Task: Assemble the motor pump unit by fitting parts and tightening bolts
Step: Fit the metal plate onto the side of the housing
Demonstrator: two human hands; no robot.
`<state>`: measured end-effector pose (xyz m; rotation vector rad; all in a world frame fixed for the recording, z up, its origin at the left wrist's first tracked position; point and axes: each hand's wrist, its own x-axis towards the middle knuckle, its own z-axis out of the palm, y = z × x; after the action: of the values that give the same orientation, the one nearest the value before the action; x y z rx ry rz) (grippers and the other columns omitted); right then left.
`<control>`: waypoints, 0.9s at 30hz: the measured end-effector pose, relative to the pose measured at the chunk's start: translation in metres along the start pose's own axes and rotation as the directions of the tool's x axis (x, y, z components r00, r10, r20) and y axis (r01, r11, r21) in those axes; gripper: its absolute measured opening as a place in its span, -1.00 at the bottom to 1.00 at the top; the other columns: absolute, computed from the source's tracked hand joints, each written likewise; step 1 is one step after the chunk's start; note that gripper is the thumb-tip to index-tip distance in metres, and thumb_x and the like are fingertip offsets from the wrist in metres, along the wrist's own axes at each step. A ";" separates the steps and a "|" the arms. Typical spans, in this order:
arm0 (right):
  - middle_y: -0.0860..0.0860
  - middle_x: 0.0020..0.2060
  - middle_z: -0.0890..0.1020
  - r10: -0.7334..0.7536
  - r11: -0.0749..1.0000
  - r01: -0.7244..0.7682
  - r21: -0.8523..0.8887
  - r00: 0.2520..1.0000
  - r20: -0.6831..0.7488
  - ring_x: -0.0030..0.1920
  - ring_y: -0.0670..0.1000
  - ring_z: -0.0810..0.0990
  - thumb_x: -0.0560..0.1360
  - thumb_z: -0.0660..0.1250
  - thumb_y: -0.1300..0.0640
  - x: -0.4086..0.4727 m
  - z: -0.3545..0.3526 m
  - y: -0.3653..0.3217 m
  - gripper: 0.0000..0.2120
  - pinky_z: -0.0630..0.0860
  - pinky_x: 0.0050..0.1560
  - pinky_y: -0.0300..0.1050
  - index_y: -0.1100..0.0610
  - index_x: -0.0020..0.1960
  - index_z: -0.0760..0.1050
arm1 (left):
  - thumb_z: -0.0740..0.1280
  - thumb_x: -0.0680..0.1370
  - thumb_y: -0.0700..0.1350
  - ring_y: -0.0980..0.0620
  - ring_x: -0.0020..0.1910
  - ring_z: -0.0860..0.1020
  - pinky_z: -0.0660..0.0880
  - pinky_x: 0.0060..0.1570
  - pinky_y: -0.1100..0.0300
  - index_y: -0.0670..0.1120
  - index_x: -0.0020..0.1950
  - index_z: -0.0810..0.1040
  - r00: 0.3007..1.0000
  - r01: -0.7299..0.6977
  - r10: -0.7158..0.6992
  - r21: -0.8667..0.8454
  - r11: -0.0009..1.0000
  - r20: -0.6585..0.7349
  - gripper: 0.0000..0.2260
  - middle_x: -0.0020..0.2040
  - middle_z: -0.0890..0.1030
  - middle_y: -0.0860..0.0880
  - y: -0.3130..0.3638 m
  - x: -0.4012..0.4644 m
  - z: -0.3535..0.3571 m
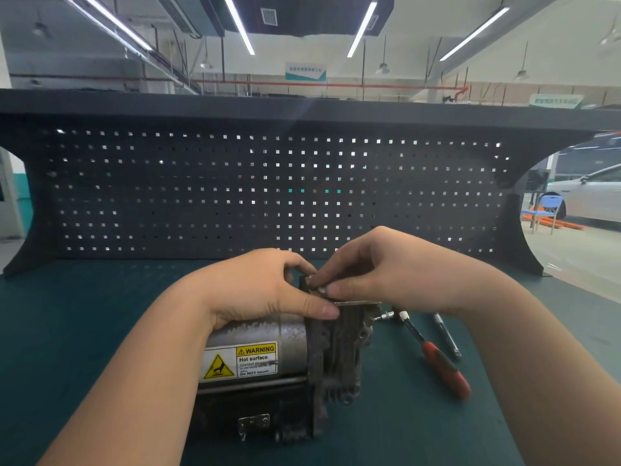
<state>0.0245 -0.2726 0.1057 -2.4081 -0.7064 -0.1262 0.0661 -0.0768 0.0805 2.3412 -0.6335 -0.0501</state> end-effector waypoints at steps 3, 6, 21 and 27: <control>-0.06 -0.18 0.70 -0.005 1.000 0.005 -0.005 1.000 -0.031 -0.08 0.10 0.66 0.46 0.44 0.02 0.002 0.003 0.000 -0.96 0.58 0.05 0.15 -0.07 -0.10 0.67 | 0.52 0.03 0.40 0.15 -0.11 0.54 0.47 -0.09 0.16 0.26 0.06 0.59 1.000 -0.001 0.001 0.006 1.000 -0.003 -0.37 -0.15 0.56 0.20 0.000 0.000 -0.001; -0.05 -0.21 0.69 -0.007 1.000 0.006 -0.023 0.999 -0.035 -0.12 0.08 0.65 0.46 0.44 -0.02 0.002 0.005 0.000 -0.94 0.59 0.01 0.13 -0.05 -0.15 0.65 | 0.52 0.05 0.39 0.17 -0.07 0.57 0.49 -0.04 0.15 0.26 0.11 0.58 0.999 -0.006 0.005 0.013 1.000 0.034 -0.35 -0.09 0.62 0.18 0.000 -0.001 -0.003; -0.09 -0.21 0.70 -0.001 0.995 0.007 0.100 0.998 -0.059 -0.17 -0.09 0.67 0.53 0.37 0.17 0.004 0.001 0.008 -0.85 0.54 -0.24 -0.30 -0.06 -0.06 0.65 | 0.51 0.07 0.37 0.26 -0.36 0.47 0.36 -0.26 0.22 0.25 0.06 0.59 1.000 -0.001 0.001 -0.069 0.998 0.004 -0.40 -0.39 0.51 0.26 -0.003 0.001 -0.003; -0.10 -0.21 0.71 0.000 0.987 0.016 0.159 0.995 -0.097 -0.17 -0.15 0.66 0.53 0.38 0.15 0.007 0.000 0.015 -0.89 0.56 -0.10 -0.31 -0.01 -0.06 0.67 | 0.44 0.05 0.44 0.26 -0.41 0.46 0.33 -0.30 0.23 0.24 0.07 0.58 0.999 0.007 -0.011 -0.074 0.997 -0.052 -0.36 -0.42 0.51 0.23 -0.002 0.003 -0.002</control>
<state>0.0380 -0.2796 0.0995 -2.2311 -0.6563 -0.1811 0.0704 -0.0760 0.0810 2.2667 -0.5858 -0.0165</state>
